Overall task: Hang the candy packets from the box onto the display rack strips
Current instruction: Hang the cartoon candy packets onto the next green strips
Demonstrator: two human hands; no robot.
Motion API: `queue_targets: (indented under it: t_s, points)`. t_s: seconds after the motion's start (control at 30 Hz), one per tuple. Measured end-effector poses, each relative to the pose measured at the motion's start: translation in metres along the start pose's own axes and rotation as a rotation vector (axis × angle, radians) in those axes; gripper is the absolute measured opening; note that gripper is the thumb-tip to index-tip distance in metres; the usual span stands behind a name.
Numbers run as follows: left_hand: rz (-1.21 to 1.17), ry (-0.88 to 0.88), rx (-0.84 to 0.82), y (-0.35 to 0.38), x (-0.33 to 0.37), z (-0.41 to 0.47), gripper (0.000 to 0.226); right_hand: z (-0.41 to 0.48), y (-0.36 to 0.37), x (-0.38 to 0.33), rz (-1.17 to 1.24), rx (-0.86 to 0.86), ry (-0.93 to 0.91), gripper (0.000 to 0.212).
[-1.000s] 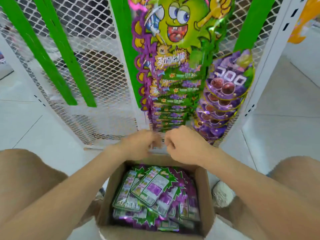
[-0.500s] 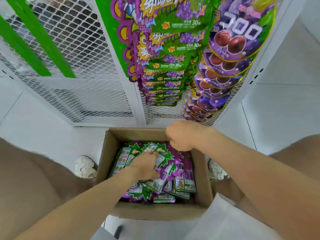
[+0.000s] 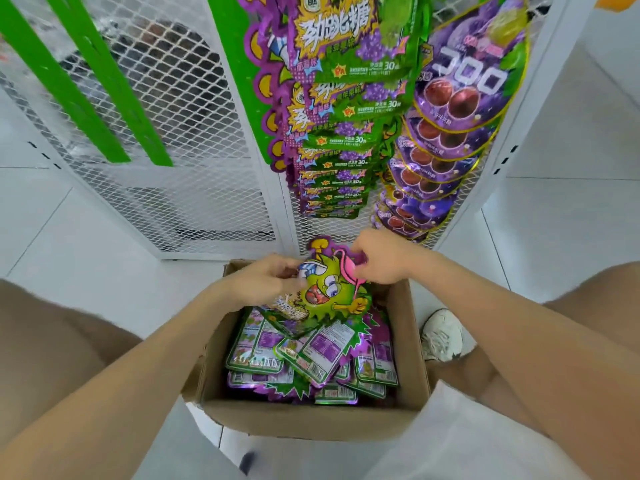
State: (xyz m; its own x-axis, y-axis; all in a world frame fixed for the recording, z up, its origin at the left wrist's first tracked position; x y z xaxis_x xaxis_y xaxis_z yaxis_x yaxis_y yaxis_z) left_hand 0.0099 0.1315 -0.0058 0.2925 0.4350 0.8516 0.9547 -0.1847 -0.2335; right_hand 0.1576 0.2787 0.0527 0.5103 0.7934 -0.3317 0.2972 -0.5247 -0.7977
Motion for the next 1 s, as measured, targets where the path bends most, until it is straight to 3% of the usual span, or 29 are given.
queue_targets:
  t_s: [0.07,0.13,0.27,0.37,0.53,0.8,0.9,1.0]
  points:
    - [-0.104,0.069,0.135,-0.01,0.008,-0.009,0.029,-0.005,-0.017,-0.001,0.152,0.124,-0.031,0.037]
    - [-0.145,0.139,0.286,-0.021,0.026,-0.018,0.026,-0.014,-0.031,-0.01,0.231,0.21,-0.09,0.034]
    - [-0.1,0.314,0.495,-0.046,0.083,-0.039,0.029,-0.03,-0.053,-0.04,0.232,0.334,-0.221,0.035]
    - [-0.021,0.389,0.48,-0.058,0.126,-0.049,0.026,-0.043,-0.079,-0.051,0.287,0.497,-0.258,0.039]
    - [0.087,0.491,0.512,-0.076,0.182,-0.068,0.003,-0.073,-0.123,-0.057,0.561,0.759,-0.274,0.017]
    - [0.296,0.689,0.774,-0.095,0.293,-0.098,0.011,-0.128,-0.217,-0.091,0.112,1.038,-0.122,0.024]
    - [0.337,0.763,0.931,-0.109,0.337,-0.108,0.012,-0.152,-0.263,-0.096,0.24,1.234,-0.163,0.011]
    - [0.469,0.765,1.085,-0.124,0.38,-0.118,0.023,-0.164,-0.299,-0.093,0.393,1.448,-0.184,0.019]
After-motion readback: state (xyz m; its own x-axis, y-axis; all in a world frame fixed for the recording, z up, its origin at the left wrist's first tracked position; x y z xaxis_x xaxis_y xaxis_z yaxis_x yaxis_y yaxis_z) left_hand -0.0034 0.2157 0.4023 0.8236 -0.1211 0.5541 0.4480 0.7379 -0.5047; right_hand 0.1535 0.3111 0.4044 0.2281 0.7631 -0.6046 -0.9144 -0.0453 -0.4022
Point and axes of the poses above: each hand's wrist, its own z-axis towards the middle knuckle, its own y-axis out of the palm, x = y × z, the point moved 6 cm from there along z, towards the middle knuckle, and after that the axes turned 8 degrees about -x, right-handed, at the moved point
